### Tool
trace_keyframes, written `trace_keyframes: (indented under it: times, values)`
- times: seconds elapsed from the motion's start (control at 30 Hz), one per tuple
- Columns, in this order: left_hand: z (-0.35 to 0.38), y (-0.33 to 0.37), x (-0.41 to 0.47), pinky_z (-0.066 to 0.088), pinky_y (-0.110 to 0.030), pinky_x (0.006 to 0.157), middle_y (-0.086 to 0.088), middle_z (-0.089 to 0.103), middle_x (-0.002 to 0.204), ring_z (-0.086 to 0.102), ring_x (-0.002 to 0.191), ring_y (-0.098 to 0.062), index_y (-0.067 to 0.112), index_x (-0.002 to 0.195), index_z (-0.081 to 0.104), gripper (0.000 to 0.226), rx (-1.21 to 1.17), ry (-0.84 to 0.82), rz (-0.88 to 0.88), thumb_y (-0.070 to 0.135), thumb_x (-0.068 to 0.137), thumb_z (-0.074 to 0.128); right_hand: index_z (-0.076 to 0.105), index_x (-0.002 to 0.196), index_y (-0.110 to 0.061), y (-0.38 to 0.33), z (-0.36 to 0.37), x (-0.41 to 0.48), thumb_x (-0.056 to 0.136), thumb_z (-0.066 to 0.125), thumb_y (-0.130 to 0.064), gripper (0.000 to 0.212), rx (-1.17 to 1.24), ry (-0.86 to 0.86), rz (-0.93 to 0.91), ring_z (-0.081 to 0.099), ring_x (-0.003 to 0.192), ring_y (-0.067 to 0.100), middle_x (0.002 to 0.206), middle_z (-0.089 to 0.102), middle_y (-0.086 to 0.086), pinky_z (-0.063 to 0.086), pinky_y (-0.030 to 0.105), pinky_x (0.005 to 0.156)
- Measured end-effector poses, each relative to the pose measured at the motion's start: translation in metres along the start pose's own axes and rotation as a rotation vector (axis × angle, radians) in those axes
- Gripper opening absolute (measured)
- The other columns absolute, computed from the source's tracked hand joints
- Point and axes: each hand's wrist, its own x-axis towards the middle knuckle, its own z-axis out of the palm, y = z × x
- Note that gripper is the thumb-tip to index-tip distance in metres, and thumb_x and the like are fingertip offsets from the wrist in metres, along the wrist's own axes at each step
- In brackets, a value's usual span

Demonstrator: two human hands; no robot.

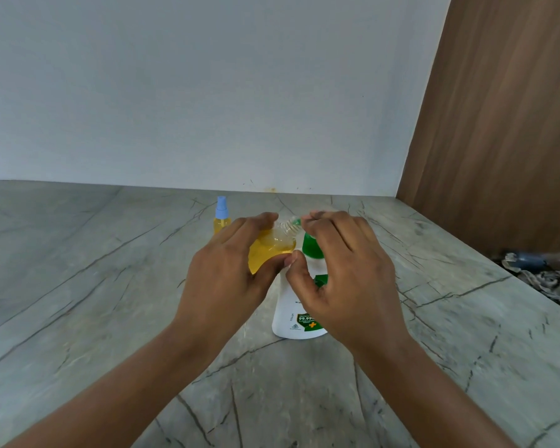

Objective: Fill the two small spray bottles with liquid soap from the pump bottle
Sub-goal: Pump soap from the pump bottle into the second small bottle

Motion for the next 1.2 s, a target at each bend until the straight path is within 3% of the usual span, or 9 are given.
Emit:
trace_keyframes:
  times: [0.13, 0.33, 0.47, 0.63, 0.73, 0.87, 1.0, 1.2]
  values:
    - [-0.002, 0.002, 0.004, 0.034, -0.006, 0.067, 0.008, 0.066, 0.1, 0.054, 0.086, -0.005, 0.019, 0.117, 0.06, 0.049, 0.0, 0.018, 0.0, 0.05, 0.081, 0.051, 0.066, 0.102, -0.006, 0.0, -0.005, 0.008, 0.082, 0.053, -0.028, 0.032, -0.001, 0.0, -0.012, 0.057, 0.089, 0.017, 0.097, 0.064, 0.004, 0.043, 0.019, 0.063]
    - [-0.005, 0.006, 0.005, 0.036, -0.009, 0.065, 0.006, 0.066, 0.1, 0.059, 0.082, -0.009, 0.018, 0.118, 0.06, 0.051, -0.021, 0.029, -0.004, 0.051, 0.081, 0.049, 0.066, 0.1, -0.008, 0.001, -0.008, 0.012, 0.081, 0.059, -0.026, 0.027, -0.014, -0.002, -0.03, 0.056, 0.087, 0.015, 0.096, 0.064, 0.004, 0.047, 0.022, 0.056]
    - [-0.004, 0.008, 0.006, 0.036, -0.009, 0.065, 0.005, 0.066, 0.099, 0.06, 0.08, -0.011, 0.016, 0.117, 0.061, 0.045, -0.016, 0.033, -0.014, 0.042, 0.08, 0.059, 0.067, 0.1, -0.006, 0.001, -0.007, 0.01, 0.08, 0.062, -0.023, 0.027, -0.013, 0.026, -0.021, 0.057, 0.087, 0.017, 0.096, 0.065, 0.005, 0.045, 0.021, 0.061]
    - [-0.003, 0.006, 0.003, 0.035, -0.008, 0.066, 0.007, 0.066, 0.098, 0.057, 0.081, -0.005, 0.018, 0.117, 0.06, 0.049, -0.011, 0.013, 0.001, 0.049, 0.081, 0.049, 0.067, 0.096, -0.006, 0.0, -0.005, 0.008, 0.083, 0.055, -0.025, 0.026, -0.02, 0.026, -0.009, 0.057, 0.085, 0.018, 0.093, 0.065, 0.005, 0.037, 0.016, 0.066]
    - [-0.001, 0.004, 0.001, 0.042, -0.016, 0.064, 0.005, 0.066, 0.1, 0.061, 0.083, -0.013, 0.018, 0.118, 0.059, 0.046, 0.009, -0.004, -0.011, 0.045, 0.081, 0.056, 0.067, 0.097, -0.005, -0.001, -0.002, 0.004, 0.081, 0.058, -0.022, 0.025, -0.02, 0.018, 0.004, 0.056, 0.086, 0.018, 0.094, 0.065, 0.005, 0.032, 0.014, 0.069]
    - [0.001, 0.001, -0.001, 0.038, -0.011, 0.064, 0.008, 0.065, 0.101, 0.058, 0.084, -0.008, 0.02, 0.118, 0.059, 0.045, 0.009, -0.008, -0.016, 0.044, 0.081, 0.055, 0.067, 0.096, -0.005, -0.003, 0.0, 0.001, 0.081, 0.057, -0.021, 0.024, -0.02, 0.014, 0.014, 0.054, 0.085, 0.017, 0.093, 0.064, 0.005, 0.033, 0.015, 0.068]
    - [0.0, 0.001, 0.001, 0.041, -0.014, 0.064, 0.007, 0.066, 0.101, 0.061, 0.085, -0.011, 0.019, 0.119, 0.059, 0.045, 0.005, -0.015, -0.031, 0.042, 0.081, 0.058, 0.067, 0.097, -0.007, -0.002, -0.001, 0.003, 0.079, 0.062, -0.022, 0.024, -0.037, -0.003, 0.013, 0.054, 0.085, 0.016, 0.094, 0.064, 0.003, 0.031, 0.013, 0.067]
    - [-0.003, 0.005, 0.003, 0.034, -0.007, 0.069, 0.004, 0.066, 0.103, 0.062, 0.088, -0.012, 0.018, 0.119, 0.059, 0.044, -0.005, -0.02, -0.049, 0.039, 0.082, 0.064, 0.067, 0.1, -0.007, -0.002, -0.006, 0.006, 0.077, 0.063, -0.026, 0.03, -0.039, -0.039, 0.008, 0.058, 0.086, 0.017, 0.095, 0.065, 0.003, 0.042, 0.02, 0.06]
